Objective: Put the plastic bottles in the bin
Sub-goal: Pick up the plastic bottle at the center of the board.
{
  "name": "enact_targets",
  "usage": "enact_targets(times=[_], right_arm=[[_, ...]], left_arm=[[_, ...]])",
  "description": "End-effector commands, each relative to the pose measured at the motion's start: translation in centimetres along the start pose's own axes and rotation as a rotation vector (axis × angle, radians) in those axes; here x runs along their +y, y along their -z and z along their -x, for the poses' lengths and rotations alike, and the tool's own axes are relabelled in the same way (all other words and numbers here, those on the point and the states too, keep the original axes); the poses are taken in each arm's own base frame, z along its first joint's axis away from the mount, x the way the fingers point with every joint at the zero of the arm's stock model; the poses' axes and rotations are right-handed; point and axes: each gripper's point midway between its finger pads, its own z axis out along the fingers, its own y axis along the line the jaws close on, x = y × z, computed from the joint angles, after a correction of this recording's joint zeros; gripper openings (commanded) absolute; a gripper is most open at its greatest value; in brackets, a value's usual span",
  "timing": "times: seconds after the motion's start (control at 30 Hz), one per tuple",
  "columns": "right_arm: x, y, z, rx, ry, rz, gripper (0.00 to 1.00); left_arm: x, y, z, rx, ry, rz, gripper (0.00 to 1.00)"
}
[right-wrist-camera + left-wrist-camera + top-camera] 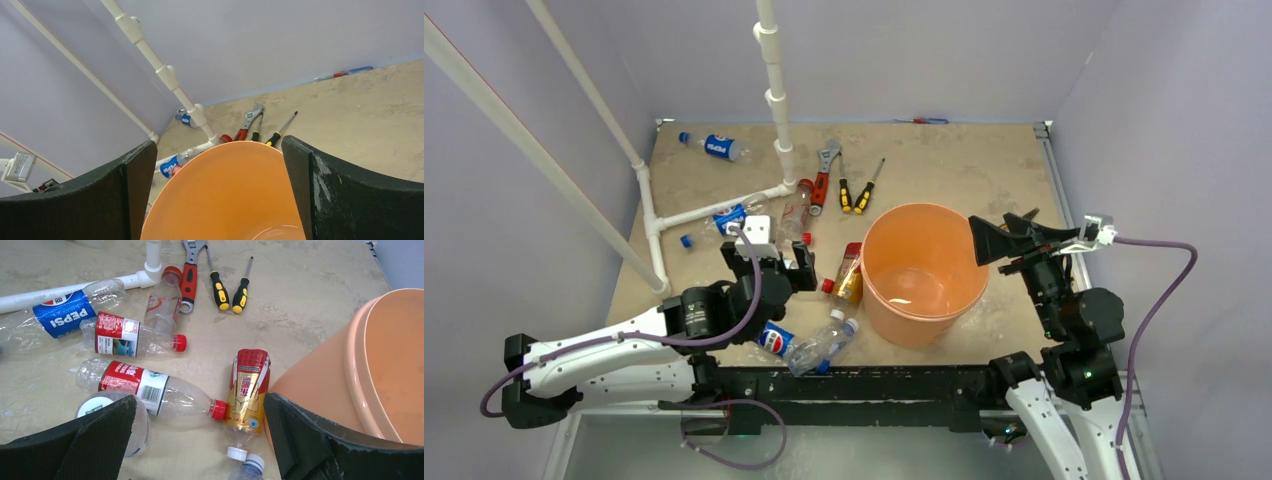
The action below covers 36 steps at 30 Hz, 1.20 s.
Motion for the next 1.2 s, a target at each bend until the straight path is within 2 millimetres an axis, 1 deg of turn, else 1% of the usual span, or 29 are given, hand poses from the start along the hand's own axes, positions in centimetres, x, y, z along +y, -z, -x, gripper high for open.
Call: enact_targets(times=[0.0, 0.2, 0.3, 0.43, 0.57, 0.73, 0.87, 1.0, 1.17], right_arm=[[0.2, 0.3, 0.9, -0.028, 0.027, 0.005, 0.99], [0.5, 0.5, 1.0, -0.026, 0.043, 0.015, 0.99], [0.7, 0.6, 1.3, -0.027, 0.047, 0.021, 0.99], [0.8, 0.6, 1.6, -0.02, 0.052, 0.011, 0.99], [0.9, 0.8, 1.7, -0.016, 0.05, 0.012, 0.99], [0.9, 1.1, 1.5, -0.017, 0.041, 0.018, 0.99], [0.8, 1.1, 1.2, -0.006, 0.034, 0.016, 0.99], [0.9, 1.2, 1.2, -0.004, 0.029, 0.018, 0.99], [1.3, 1.2, 1.5, 0.009, 0.031, 0.022, 0.99]], left_arm=[[0.2, 0.3, 0.6, -0.019, 0.052, -0.003, 0.99], [0.7, 0.5, 0.7, -0.019, 0.048, 0.003, 0.99], [1.2, 0.5, 0.7, -0.017, 0.039, 0.033, 0.99], [2.7, 0.7, 1.3, -0.032, 0.02, 0.117, 0.98], [4.6, 1.2, 2.3, -0.056, 0.012, 0.206, 0.98], [5.9, 1.8, 2.8, -0.064, 0.007, 0.241, 0.96], [6.7, 2.1, 2.6, -0.054, -0.017, 0.265, 0.94], [6.9, 2.1, 2.1, -0.028, -0.062, 0.294, 0.94], [7.3, 1.6, 0.1, 0.016, -0.123, 0.355, 0.96]])
